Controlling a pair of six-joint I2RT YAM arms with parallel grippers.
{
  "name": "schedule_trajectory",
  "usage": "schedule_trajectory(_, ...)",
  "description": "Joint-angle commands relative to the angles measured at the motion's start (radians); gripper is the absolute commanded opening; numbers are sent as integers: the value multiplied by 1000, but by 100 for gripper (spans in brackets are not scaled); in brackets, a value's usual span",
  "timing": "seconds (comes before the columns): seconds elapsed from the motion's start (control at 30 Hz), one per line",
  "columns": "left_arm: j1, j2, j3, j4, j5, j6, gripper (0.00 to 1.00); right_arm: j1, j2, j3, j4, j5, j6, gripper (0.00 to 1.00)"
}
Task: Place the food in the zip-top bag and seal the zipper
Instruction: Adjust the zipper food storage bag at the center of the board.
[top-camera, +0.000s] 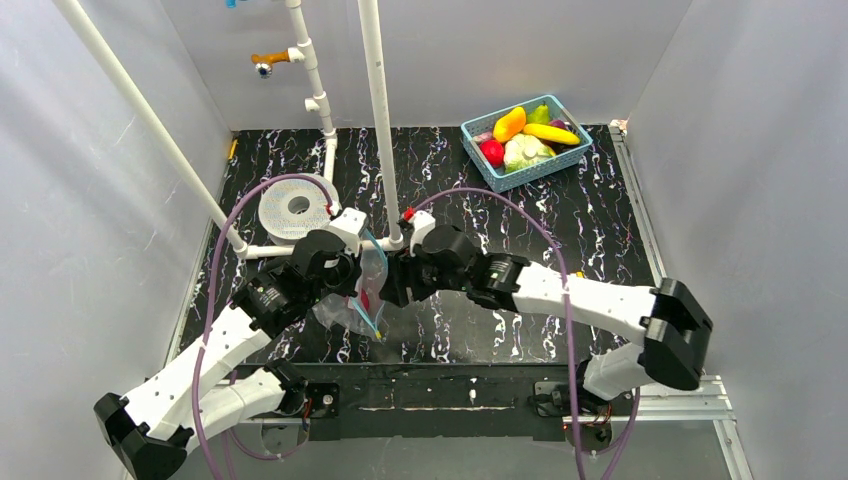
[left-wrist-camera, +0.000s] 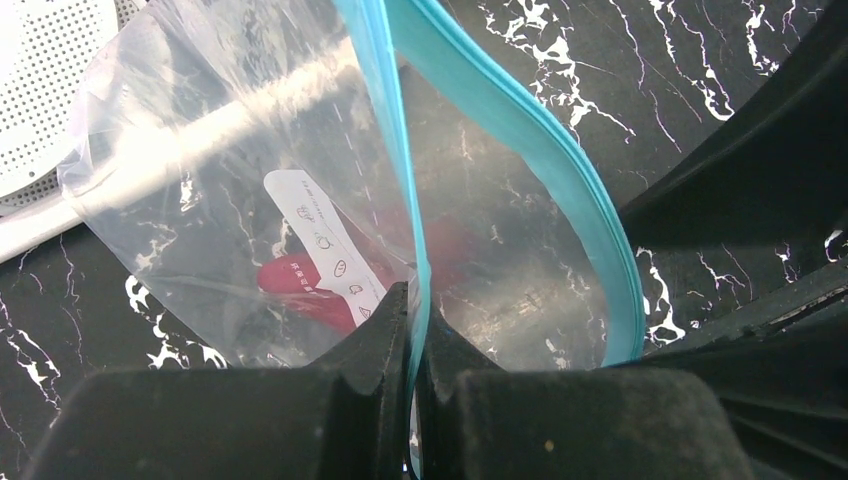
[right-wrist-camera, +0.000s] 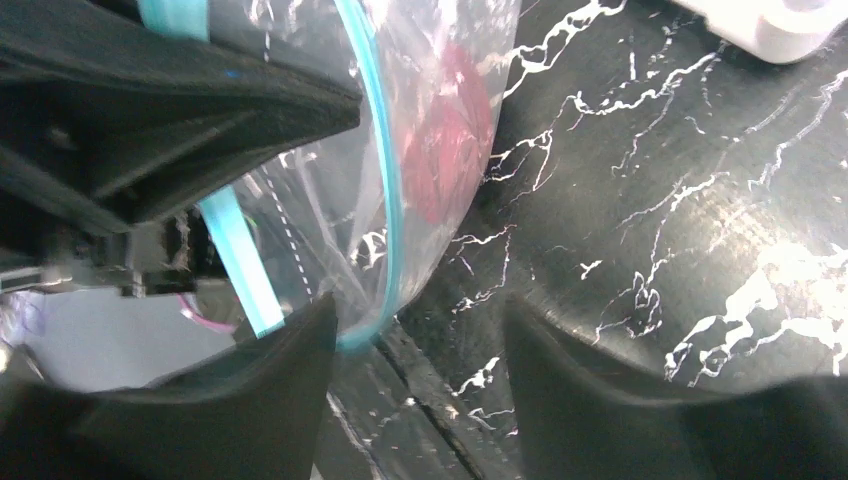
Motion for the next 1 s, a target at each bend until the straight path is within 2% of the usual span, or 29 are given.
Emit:
schedule_trajectory(0.0,3,-26,13,5,-1,-39,0,21,70,70,47,-105,17,34)
schedule_trajectory(0.03,2,-44,36,-16,9,-74,0,24,63,81,38,-111,13,17)
schedule_trajectory(0.07,3,-56,76,-60,36,-107,0,25,47,94,21,-108,7,7)
schedule_trajectory(0.1,3,-55,142,-124,57,-154,0,26,24,110,2,-100,-13,2)
schedule_trajectory(0.2,3,14,419,-404,51,-326,0,26,-36,205,-89,-71,-66,1)
schedule_trajectory(0.3,3,21,576,-521,70,-421,0,22,-8,356,-269,-114,-105,1)
schedule_trajectory(0.37,2,-17,559,-494,86,-449,0,22,14,394,-298,-171,-99,1)
schedule_trajectory(0.47,3,-44,451,-454,74,-484,0,21,38,336,-217,-247,-48,1)
schedule_trajectory(0.63,3,5,277,-435,77,-529,0,20,83,214,-121,-299,38,1)
schedule_trajectory(0.7,3,21,274,-445,90,-533,0,17,94,203,-137,-296,38,2)
schedule_trajectory(0.8,3,4,300,-414,97,-503,0,15,91,215,-178,-276,7,17)
schedule_trajectory(0.9,3,8,319,-382,70,-458,0,9,66,221,-187,-244,-20,39)
schedule_trajectory(0.97,3,35,331,-379,37,-429,0,-2,44,226,-187,-238,-33,49)
